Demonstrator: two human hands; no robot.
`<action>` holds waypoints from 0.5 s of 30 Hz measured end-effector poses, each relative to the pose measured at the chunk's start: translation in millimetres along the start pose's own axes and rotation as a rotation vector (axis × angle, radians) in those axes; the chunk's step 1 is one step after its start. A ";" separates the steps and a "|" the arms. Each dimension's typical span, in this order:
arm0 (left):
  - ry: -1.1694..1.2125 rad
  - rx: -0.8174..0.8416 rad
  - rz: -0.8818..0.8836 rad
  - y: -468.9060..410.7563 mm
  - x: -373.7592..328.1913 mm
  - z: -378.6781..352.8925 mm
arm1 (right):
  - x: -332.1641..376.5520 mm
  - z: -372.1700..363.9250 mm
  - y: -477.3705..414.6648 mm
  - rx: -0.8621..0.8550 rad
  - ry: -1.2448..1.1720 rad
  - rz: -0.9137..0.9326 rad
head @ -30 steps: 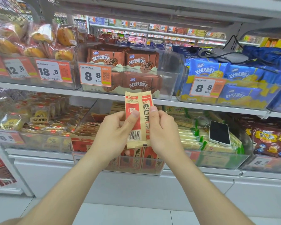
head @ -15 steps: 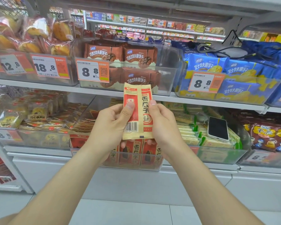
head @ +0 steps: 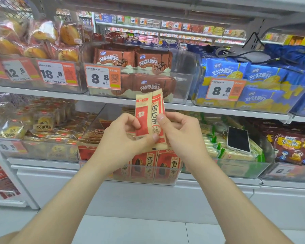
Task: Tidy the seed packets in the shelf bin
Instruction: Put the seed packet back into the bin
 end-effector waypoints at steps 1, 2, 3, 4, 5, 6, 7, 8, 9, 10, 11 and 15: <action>-0.011 0.040 0.020 0.4 1.3 -4.0 | 1.0 3.6 0.2 -0.046 0.030 0.019; -0.023 0.058 0.032 0.8 1.8 -6.5 | 2.2 4.6 0.8 -0.066 0.062 0.036; -0.035 0.058 0.037 0.9 2.4 -7.0 | 3.2 3.4 1.9 -0.063 0.088 0.045; -0.042 0.051 0.039 0.5 2.9 -6.8 | 3.5 1.2 3.0 -0.047 0.107 0.048; -0.040 0.046 0.045 0.5 3.1 -6.4 | 4.2 -0.3 4.1 -0.029 0.122 0.046; -0.032 0.048 0.056 0.6 3.9 -6.1 | 4.6 -0.9 4.3 -0.017 0.139 0.044; -0.021 0.054 0.069 0.3 5.1 -5.3 | 4.8 -0.8 4.3 -0.010 0.151 0.041; -0.012 0.062 0.080 -0.3 6.5 -4.6 | 4.8 -0.5 4.0 -0.004 0.152 0.037; -0.004 0.072 0.086 -1.0 7.4 -4.1 | 4.4 0.0 3.8 0.000 0.148 0.031; -0.002 0.080 0.088 -1.9 8.8 -3.7 | 3.6 0.2 3.2 0.001 0.147 0.027; -0.004 0.086 0.090 -2.3 9.0 -3.7 | 2.7 0.5 3.1 0.001 0.150 0.022; -0.018 0.086 0.111 -3.5 10.3 -3.4 | 0.1 -0.4 2.9 -0.005 0.165 0.019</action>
Point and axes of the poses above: each hand's wrist, its own y-axis away from the middle knuckle, its own z-axis out of the back of the hand, x = y × z, the point moved 10 cm from there along -y, towards the middle knuckle, and after that the axes turned 2 degrees about y, right-handed, at the moved point
